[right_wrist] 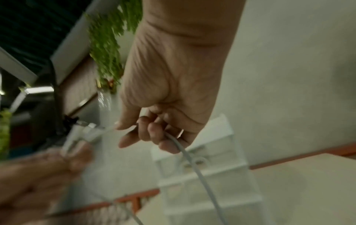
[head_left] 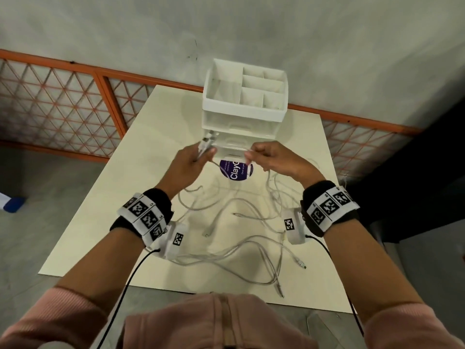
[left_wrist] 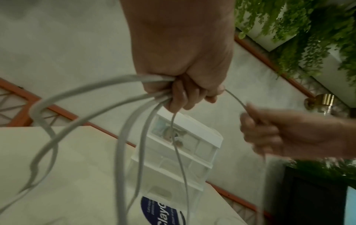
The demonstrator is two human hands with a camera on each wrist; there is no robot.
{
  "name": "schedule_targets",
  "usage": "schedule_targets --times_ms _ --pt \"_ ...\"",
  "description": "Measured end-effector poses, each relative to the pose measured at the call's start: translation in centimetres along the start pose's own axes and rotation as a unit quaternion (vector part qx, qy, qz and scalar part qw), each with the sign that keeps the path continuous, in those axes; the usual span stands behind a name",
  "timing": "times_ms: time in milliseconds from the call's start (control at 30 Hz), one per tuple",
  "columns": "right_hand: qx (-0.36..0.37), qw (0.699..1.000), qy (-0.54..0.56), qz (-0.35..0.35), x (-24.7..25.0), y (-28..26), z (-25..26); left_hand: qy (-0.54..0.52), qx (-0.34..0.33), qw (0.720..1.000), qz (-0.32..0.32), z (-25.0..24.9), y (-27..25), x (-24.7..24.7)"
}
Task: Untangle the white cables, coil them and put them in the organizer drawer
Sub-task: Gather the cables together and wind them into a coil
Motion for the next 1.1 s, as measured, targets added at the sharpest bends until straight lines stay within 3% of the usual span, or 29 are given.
schedule_targets --times_ms 100,200,267,400,600,667,733,800,833,900,967,1100 --pt "-0.064 0.996 -0.047 0.035 -0.4 -1.2 -5.3 -0.027 0.018 0.995 -0.093 1.6 0.1 2.4" --pt "-0.121 0.989 -0.056 0.061 -1.8 -2.0 -9.2 -0.027 0.023 0.996 -0.081 2.2 0.0 3.3" --pt "-0.122 0.99 -0.05 0.046 -2.3 -2.0 -10.1 -0.018 0.022 0.996 -0.082 2.5 -0.2 3.2" --pt "-0.135 0.986 -0.102 -0.015 -2.1 -2.3 -11.7 -0.097 0.054 0.98 -0.165 3.0 -0.3 4.0" --pt "-0.178 0.982 -0.063 0.003 -2.8 -3.0 -12.6 -0.167 0.074 0.974 -0.135 2.6 -1.2 4.1" --pt "-0.203 0.976 -0.064 0.052 -3.2 -3.4 -12.8 -0.152 0.126 0.979 -0.052 3.0 -1.6 3.9" --pt "-0.241 0.954 -0.127 0.121 -3.7 -3.7 -14.0 -0.043 0.189 0.972 0.135 3.7 -2.2 3.3" --pt "-0.269 0.919 -0.221 0.186 -4.4 -3.9 -14.8 0.049 0.215 0.922 0.317 4.3 -3.4 2.6" --pt "-0.281 0.905 -0.244 0.205 -4.9 -4.0 -15.1 0.066 0.221 0.898 0.376 4.4 -4.1 2.3" --pt "-0.294 0.899 -0.242 0.215 -5.9 -3.6 -15.0 0.09 0.236 0.863 0.439 5.0 -5.3 1.6" --pt "-0.27 0.912 -0.249 0.181 -7.2 -2.4 -14.4 0.123 0.25 0.839 0.468 5.8 -6.2 0.9" --pt "-0.142 0.961 -0.217 0.1 -10.7 0.6 -11.5 0.122 0.272 0.822 0.486 6.0 -7.0 0.4"
Point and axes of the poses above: each hand's wrist, its own y-axis towards the middle knuckle, its own x-axis out of the back of the hand, z = x × y, the point moved 3 cm from there along y, towards the middle knuckle, and after that the axes turned 5 degrees about -x, right-handed, at the moved point
